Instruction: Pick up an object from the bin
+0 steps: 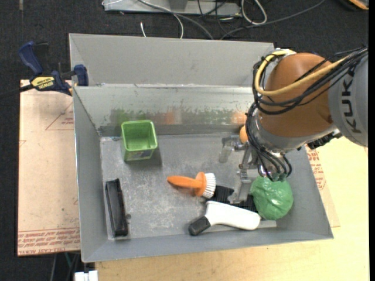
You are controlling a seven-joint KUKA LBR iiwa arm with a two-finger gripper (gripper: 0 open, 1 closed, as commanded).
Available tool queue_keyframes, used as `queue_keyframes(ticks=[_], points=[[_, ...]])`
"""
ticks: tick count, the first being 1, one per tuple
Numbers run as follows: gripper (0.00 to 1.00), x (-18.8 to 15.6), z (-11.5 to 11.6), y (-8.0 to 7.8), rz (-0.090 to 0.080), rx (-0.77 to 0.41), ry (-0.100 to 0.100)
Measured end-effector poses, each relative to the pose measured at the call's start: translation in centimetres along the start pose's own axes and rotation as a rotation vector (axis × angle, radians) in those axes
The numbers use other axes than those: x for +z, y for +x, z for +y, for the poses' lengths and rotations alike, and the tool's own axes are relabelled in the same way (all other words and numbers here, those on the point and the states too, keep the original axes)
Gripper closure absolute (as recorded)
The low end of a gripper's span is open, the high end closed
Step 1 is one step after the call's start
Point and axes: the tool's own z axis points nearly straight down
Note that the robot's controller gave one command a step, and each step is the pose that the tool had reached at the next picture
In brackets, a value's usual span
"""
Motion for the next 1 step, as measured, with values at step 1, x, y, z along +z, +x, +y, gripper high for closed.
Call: queue_keyframes(ticks=[1], points=[[0.00,0.00,0.00,0.00,0.000,0.000,0.000]])
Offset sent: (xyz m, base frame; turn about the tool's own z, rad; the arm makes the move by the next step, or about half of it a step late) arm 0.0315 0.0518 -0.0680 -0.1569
